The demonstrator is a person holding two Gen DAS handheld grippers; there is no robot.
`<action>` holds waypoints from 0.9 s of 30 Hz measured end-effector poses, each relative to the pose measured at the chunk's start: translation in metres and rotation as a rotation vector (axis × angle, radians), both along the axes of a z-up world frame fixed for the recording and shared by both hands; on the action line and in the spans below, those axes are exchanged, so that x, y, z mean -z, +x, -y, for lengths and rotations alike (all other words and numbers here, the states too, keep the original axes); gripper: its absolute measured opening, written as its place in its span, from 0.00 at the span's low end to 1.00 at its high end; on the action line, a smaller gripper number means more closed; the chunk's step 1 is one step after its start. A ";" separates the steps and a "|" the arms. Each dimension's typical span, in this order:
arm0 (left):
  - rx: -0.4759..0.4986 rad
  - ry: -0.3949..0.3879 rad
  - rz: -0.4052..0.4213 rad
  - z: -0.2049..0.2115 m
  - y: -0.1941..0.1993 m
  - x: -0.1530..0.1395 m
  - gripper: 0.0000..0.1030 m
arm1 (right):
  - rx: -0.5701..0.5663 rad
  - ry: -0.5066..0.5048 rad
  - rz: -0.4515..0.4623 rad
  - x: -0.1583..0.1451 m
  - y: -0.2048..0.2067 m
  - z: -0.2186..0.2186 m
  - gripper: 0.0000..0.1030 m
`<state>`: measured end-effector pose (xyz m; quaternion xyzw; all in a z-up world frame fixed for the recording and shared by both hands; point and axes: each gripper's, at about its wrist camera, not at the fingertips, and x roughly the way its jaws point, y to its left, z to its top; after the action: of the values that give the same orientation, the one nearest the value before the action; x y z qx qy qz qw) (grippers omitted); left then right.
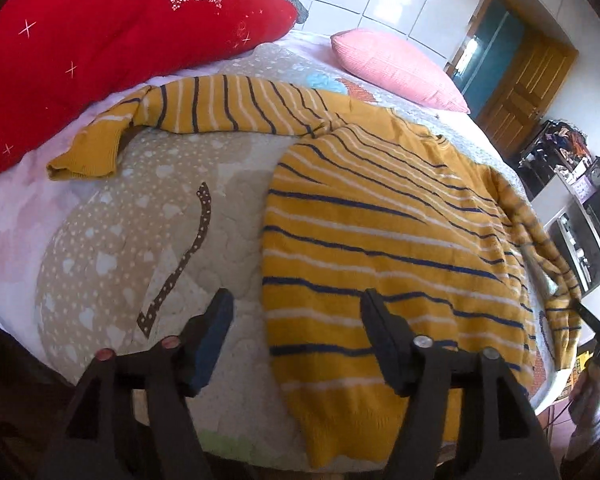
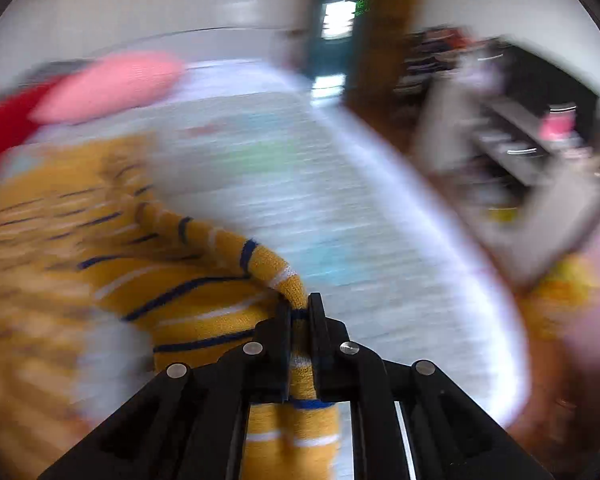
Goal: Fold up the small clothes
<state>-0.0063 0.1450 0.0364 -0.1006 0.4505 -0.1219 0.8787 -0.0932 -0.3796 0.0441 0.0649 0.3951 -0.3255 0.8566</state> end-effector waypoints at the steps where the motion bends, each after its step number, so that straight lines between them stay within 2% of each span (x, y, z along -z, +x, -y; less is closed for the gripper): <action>1: 0.006 -0.004 -0.004 0.001 -0.001 0.000 0.72 | 0.030 0.032 0.024 -0.005 -0.008 0.006 0.12; 2: 0.023 -0.012 -0.018 0.003 -0.002 0.004 0.73 | 0.009 0.122 0.087 -0.013 -0.019 0.008 0.18; 3: 0.040 -0.021 -0.032 0.006 0.000 0.007 0.73 | -0.039 0.205 0.133 -0.016 -0.027 0.005 0.28; 4: 0.061 -0.033 -0.051 0.009 0.002 0.012 0.73 | -0.116 0.308 0.176 -0.017 -0.032 -0.003 0.57; 5: 0.076 -0.042 -0.067 0.013 0.002 0.018 0.74 | -0.226 0.442 0.216 -0.012 -0.035 -0.015 0.74; 6: 0.075 -0.033 -0.061 0.016 0.002 0.020 0.75 | -0.310 0.549 0.232 -0.004 -0.037 -0.026 0.75; 8: 0.076 -0.011 -0.038 0.025 -0.002 0.020 0.77 | -0.424 0.712 0.189 0.024 -0.036 -0.057 0.75; 10: 0.097 -0.024 -0.039 0.032 -0.004 0.020 0.77 | -0.451 0.740 0.143 0.044 -0.034 -0.078 0.75; 11: 0.111 -0.033 -0.040 0.035 -0.006 0.020 0.73 | -0.466 0.753 0.126 0.055 -0.033 -0.089 0.75; 12: 0.120 -0.033 -0.038 0.039 -0.008 0.019 0.66 | -0.471 0.744 0.135 0.058 -0.035 -0.096 0.75; 13: 0.127 -0.022 -0.038 0.042 -0.009 0.019 0.45 | -0.488 0.717 0.150 0.057 -0.036 -0.106 0.75; 14: 0.121 0.007 -0.041 0.046 -0.009 0.020 0.28 | -0.513 0.729 0.153 0.056 -0.033 -0.113 0.75; 15: 0.107 0.024 -0.044 0.047 -0.008 0.020 0.21 | -0.540 0.760 0.161 0.057 -0.034 -0.120 0.72; 16: 0.101 0.013 -0.049 0.046 -0.005 0.020 0.11 | -0.565 0.795 0.165 0.058 -0.036 -0.130 0.69; 18: 0.078 -0.025 -0.081 0.041 -0.002 0.019 0.10 | -0.590 0.761 0.119 0.062 -0.027 -0.152 0.63; 19: 0.068 -0.032 -0.089 0.039 -0.004 0.017 0.10 | -0.599 0.707 0.105 0.063 -0.027 -0.163 0.48; 20: 0.064 -0.023 -0.092 0.039 -0.007 0.014 0.09 | -0.613 0.685 0.096 0.062 -0.024 -0.167 0.28; 21: 0.065 -0.009 -0.089 0.039 -0.011 0.010 0.09 | -0.620 0.715 0.096 0.062 -0.022 -0.165 0.19; 23: 0.066 0.008 -0.086 0.035 -0.028 0.001 0.09 | -0.623 0.793 0.132 0.059 -0.030 -0.150 0.14; 27: 0.060 -0.008 -0.097 0.025 -0.071 -0.007 0.09 | -0.637 0.783 0.153 0.047 -0.059 -0.134 0.12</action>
<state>-0.0776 0.1202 0.0430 -0.0964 0.4949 -0.1450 0.8513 -0.1525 -0.2454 -0.0029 0.2812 0.4240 0.1299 0.8511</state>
